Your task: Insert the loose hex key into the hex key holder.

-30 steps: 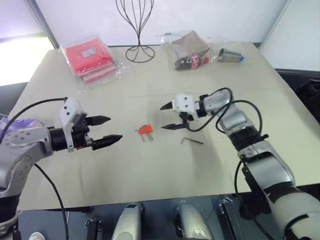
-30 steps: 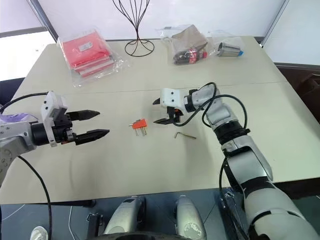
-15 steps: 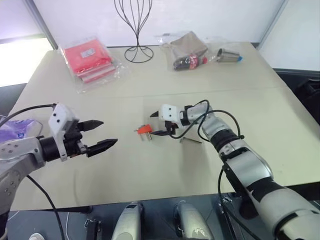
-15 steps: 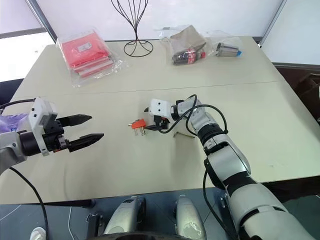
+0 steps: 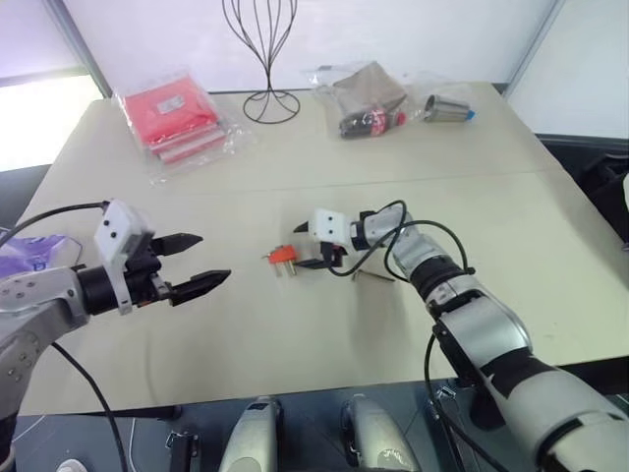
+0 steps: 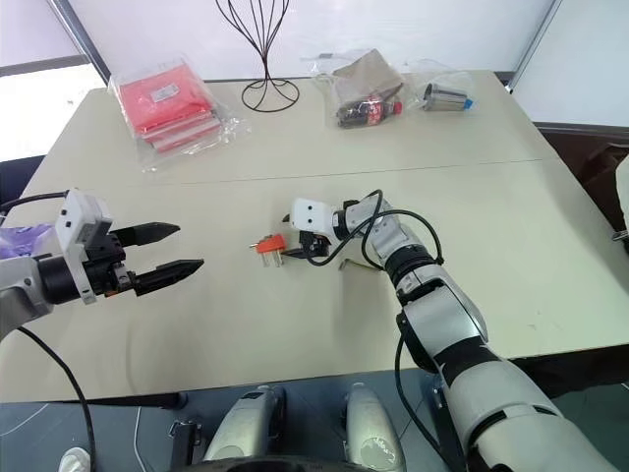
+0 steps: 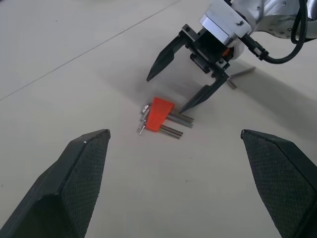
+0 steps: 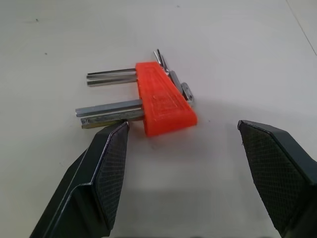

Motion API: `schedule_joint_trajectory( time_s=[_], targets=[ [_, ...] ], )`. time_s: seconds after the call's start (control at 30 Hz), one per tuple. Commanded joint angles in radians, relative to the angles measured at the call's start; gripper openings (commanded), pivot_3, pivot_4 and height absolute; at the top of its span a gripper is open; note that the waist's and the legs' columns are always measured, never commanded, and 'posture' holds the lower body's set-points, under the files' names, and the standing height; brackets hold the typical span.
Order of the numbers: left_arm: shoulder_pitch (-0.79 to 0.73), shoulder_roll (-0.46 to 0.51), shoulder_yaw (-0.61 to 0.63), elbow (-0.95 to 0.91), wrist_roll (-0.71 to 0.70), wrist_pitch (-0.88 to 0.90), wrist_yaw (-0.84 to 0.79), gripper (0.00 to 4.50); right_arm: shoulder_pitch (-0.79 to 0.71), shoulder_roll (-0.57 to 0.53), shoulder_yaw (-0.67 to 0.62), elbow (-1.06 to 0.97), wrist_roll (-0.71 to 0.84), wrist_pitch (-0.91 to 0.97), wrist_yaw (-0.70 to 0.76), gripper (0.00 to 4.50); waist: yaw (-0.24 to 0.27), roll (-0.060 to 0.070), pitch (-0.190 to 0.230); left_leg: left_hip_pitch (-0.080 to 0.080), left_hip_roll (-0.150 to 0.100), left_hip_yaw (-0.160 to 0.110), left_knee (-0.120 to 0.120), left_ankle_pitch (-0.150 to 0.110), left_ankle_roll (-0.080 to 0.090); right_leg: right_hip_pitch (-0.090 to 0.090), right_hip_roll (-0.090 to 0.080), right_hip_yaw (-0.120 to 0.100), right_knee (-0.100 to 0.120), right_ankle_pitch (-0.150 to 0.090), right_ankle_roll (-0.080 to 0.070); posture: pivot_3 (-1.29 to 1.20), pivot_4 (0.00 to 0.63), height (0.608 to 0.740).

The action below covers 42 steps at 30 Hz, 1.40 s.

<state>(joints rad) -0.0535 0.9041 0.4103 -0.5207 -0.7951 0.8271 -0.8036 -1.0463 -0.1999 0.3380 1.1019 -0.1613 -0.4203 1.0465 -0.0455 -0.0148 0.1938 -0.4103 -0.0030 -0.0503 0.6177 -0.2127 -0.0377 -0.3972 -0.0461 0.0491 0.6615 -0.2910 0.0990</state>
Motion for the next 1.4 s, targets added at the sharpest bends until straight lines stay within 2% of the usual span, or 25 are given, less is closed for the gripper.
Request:
schedule_joint_trajectory(
  time_s=[0.03,0.23,0.87,0.93,1.1,1.27,1.37,1.4],
  targets=[
    [-0.003,0.016,0.011,-0.02,-0.003,-0.01,-0.002,4.43,0.005,0.02,-0.021,-0.038,0.016,0.005,0.009,3.66,0.0,0.0,0.0,0.0,0.0,0.0,0.0,0.0,0.0,0.0,0.0,0.0,0.0,0.0,0.0,0.0,0.15,0.74],
    [0.001,0.017,0.009,-0.023,0.004,-0.015,-0.003,4.43,0.013,0.043,-0.028,-0.041,0.019,0.031,0.002,3.66,0.0,0.0,0.0,0.0,0.0,0.0,0.0,0.0,0.0,0.0,0.0,0.0,0.0,0.0,0.0,0.0,0.15,0.74],
    [-0.014,0.006,-0.008,-0.026,0.014,-0.031,0.017,4.43,0.021,0.023,-0.023,0.054,-0.024,0.072,-0.028,3.66,0.002,0.0,0.0,0.002,0.0,-0.001,0.0,0.001,-0.002,0.002,0.0,0.0,0.001,0.0,0.0,0.0,0.15,0.74],
    [-0.011,0.006,-0.005,-0.028,0.014,-0.033,0.021,4.5,0.02,0.025,-0.021,0.068,-0.033,0.072,-0.035,3.1,0.002,0.0,0.0,0.002,0.0,-0.001,0.0,0.001,-0.002,0.002,0.0,0.0,0.001,0.0,0.0,0.0,0.15,0.74],
    [-0.001,0.006,0.011,-0.033,0.017,-0.038,0.032,4.5,0.021,0.034,-0.016,0.089,-0.042,0.072,-0.035,1.02,0.002,0.0,-0.001,0.006,0.0,-0.002,0.0,0.002,-0.003,0.006,0.0,0.0,0.002,0.0,-0.001,0.0,0.15,0.74],
    [-0.003,0.006,0.022,-0.028,0.014,-0.041,0.04,4.5,0.021,0.037,-0.012,0.092,-0.049,0.061,-0.046,1.03,0.001,0.0,-0.001,0.008,0.0,-0.002,0.0,0.002,-0.003,0.008,0.0,-0.001,0.002,0.0,-0.001,0.0,0.15,0.74],
    [-0.014,0.004,0.012,-0.014,0.017,-0.048,0.041,4.5,0.022,0.017,0.001,0.059,-0.078,-0.007,-0.104,1.03,0.001,0.0,-0.001,0.008,0.0,-0.002,0.0,0.002,-0.003,0.008,0.001,-0.001,0.002,0.0,-0.001,0.0,0.15,0.74],
    [-0.032,-0.004,-0.001,0.001,0.014,-0.05,0.043,4.5,0.024,-0.006,0.016,0.023,-0.116,-0.06,-0.173,1.03,0.002,0.0,-0.001,0.008,0.0,-0.002,0.0,0.002,-0.004,0.008,0.001,-0.001,0.002,0.0,-0.001,0.0,0.15,0.74]
  ],
)
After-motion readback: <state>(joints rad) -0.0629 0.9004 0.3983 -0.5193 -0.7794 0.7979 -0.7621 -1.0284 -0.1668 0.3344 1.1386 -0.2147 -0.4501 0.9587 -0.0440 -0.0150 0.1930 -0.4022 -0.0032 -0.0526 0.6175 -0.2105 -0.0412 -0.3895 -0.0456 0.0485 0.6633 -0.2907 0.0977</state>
